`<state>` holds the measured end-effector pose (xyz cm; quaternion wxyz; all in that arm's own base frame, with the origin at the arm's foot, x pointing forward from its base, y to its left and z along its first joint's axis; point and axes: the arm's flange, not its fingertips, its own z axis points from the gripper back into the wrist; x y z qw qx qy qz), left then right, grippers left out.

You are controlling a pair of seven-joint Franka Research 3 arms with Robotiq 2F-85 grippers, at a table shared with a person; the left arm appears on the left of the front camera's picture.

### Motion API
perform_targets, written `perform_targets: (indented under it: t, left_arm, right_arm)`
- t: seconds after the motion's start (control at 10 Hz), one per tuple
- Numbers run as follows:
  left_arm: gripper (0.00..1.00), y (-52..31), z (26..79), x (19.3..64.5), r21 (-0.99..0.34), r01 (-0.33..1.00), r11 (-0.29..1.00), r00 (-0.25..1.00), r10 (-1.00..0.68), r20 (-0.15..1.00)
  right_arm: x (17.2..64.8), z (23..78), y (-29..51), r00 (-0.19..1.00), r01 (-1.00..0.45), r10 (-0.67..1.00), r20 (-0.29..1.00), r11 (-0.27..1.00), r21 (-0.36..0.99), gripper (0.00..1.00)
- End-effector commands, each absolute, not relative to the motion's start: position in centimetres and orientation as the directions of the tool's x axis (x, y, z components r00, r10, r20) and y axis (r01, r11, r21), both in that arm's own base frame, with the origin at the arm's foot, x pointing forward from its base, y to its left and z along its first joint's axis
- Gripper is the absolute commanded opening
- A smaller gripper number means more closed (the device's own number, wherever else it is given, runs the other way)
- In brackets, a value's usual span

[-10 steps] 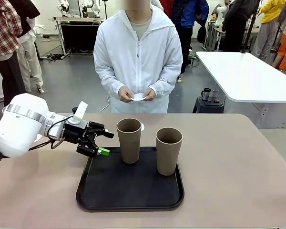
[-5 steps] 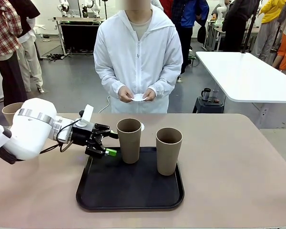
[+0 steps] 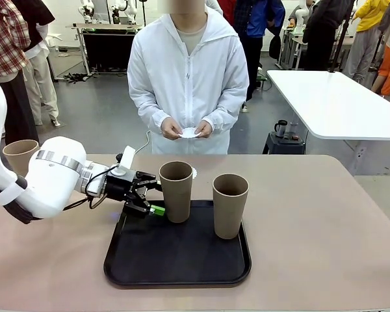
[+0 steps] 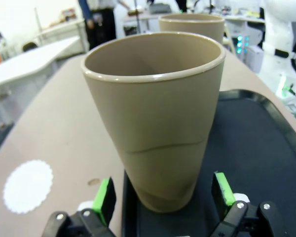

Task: Place coasters on the table and set cups on them.
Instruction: Take one Reusable plastic cup from the Flat Tray and place it on a coaster set by the human.

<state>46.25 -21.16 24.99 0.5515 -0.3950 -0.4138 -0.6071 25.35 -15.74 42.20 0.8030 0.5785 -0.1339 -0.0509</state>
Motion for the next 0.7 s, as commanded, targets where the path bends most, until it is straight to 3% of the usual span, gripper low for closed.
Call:
perform_targets:
  t: [0.0, 0.6]
  left_arm:
    - [1.0, -22.6, 24.4, 46.5, 0.078, 0.996, -0.04, -0.087, -0.329, 0.94]
    - [1.0, -24.8, 23.5, 47.2, 0.087, 0.993, -0.08, -0.108, -0.302, 0.947]
  right_arm:
    - [25.4, 42.3, -15.8, 0.958, -0.078, -0.239, 0.158, 0.312, 0.947, 1.0]
    - [25.4, 42.3, -15.8, 0.958, -0.078, -0.239, 0.158, 0.312, 0.947, 1.0]
